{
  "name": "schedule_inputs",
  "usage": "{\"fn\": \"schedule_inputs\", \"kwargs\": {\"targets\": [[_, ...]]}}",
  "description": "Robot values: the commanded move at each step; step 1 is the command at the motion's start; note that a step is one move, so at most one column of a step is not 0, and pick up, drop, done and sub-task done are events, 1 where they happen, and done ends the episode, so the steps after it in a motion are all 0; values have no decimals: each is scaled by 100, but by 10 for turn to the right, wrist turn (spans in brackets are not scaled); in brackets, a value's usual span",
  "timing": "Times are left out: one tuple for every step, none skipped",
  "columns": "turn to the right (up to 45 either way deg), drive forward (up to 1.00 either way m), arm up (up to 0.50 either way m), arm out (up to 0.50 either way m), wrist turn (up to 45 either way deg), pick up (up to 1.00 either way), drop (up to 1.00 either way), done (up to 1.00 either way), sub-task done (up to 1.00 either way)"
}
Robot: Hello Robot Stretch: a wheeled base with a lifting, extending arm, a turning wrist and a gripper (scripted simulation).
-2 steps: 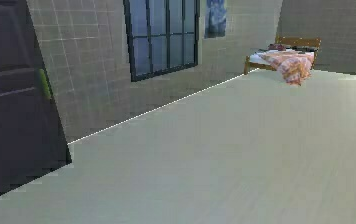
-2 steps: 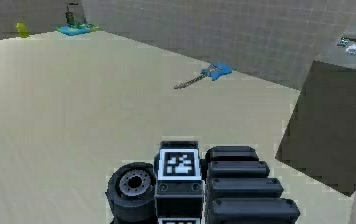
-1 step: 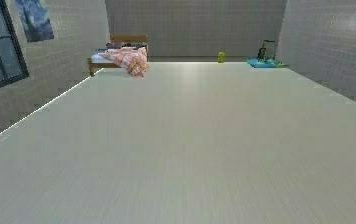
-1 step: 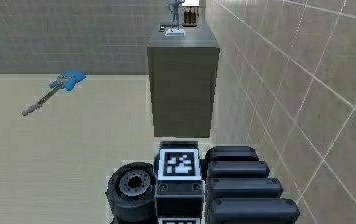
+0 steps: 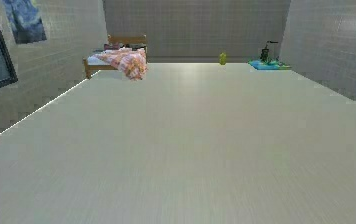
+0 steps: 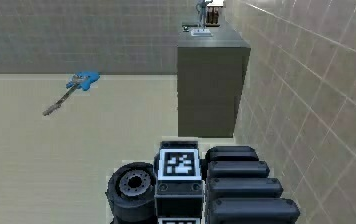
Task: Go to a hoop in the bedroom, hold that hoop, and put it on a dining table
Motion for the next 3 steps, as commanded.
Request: {"fn": "schedule_inputs", "kwargs": {"targets": [[-450, 0, 0, 0, 0, 0, 0, 0, 0], [-420, 0, 0, 0, 0, 0, 0, 0, 0], [0, 100, 0, 0, 0, 0, 0, 0, 0]]}}
